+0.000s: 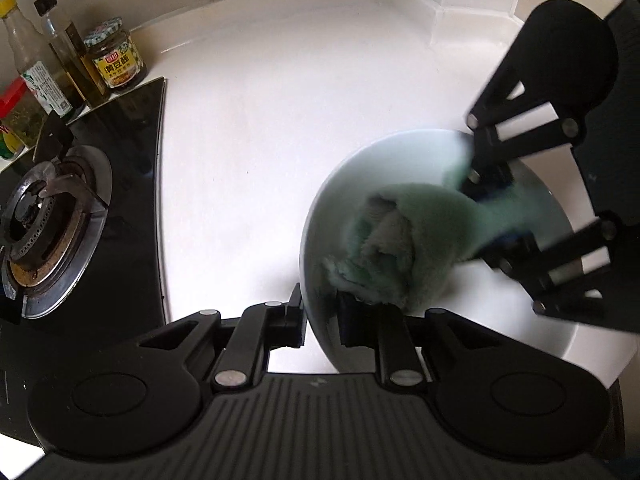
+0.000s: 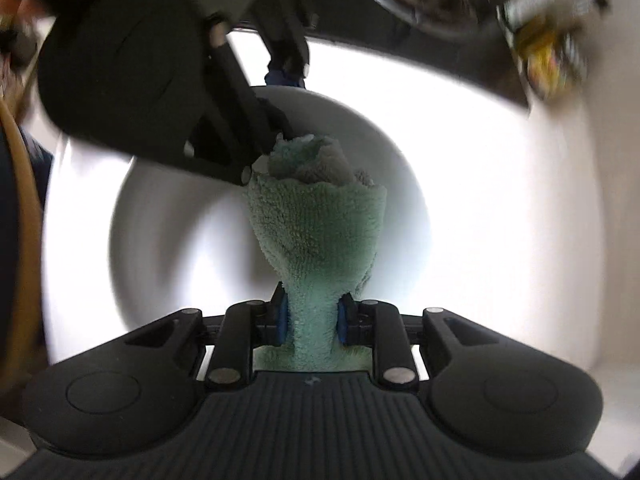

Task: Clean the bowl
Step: 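Wipe the bowl bottom with the right tool's towel while the left tool holds the rim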

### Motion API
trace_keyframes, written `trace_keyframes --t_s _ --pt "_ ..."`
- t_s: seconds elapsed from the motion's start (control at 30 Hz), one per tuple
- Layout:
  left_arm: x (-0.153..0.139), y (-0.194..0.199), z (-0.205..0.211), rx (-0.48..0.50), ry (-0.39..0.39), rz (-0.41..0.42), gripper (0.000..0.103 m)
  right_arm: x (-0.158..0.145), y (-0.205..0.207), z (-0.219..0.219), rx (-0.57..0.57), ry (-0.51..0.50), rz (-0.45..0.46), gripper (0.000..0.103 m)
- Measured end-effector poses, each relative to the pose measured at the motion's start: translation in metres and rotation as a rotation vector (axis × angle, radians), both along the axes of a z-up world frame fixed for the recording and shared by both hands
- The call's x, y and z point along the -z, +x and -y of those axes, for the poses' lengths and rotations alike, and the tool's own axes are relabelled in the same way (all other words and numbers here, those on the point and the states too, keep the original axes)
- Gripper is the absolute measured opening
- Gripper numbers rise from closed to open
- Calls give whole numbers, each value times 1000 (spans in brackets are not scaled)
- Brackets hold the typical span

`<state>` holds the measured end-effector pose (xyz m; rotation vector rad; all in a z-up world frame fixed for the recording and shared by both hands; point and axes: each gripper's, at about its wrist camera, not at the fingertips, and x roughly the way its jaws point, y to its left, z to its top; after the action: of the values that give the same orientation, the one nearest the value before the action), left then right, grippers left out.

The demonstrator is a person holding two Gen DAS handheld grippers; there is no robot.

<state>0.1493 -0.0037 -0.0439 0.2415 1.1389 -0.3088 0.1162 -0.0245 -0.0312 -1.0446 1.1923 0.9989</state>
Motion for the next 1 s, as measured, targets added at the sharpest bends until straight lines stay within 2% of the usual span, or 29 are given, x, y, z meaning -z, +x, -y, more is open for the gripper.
trace_keyframes --t_s 0.2,0.5,0.7,0.8,0.9,1.0 --pt "0 4 2 -1 -10 1 26 0 19 11 125 75 -232 20" --pt "0 9 6 10 -15 9 35 2 24 27 222 236 -507 20" --pt "1 10 8 26 -13 13 37 -29 25 55 300 467 -636 19" --pt "1 14 2 25 -47 -11 32 -55 17 71 293 478 -562 19" --pt "1 19 -6 23 -86 -53 26 -72 14 76 263 389 -365 20" --pt "0 17 -8 38 -79 -61 24 -79 13 73 230 301 -173 24"
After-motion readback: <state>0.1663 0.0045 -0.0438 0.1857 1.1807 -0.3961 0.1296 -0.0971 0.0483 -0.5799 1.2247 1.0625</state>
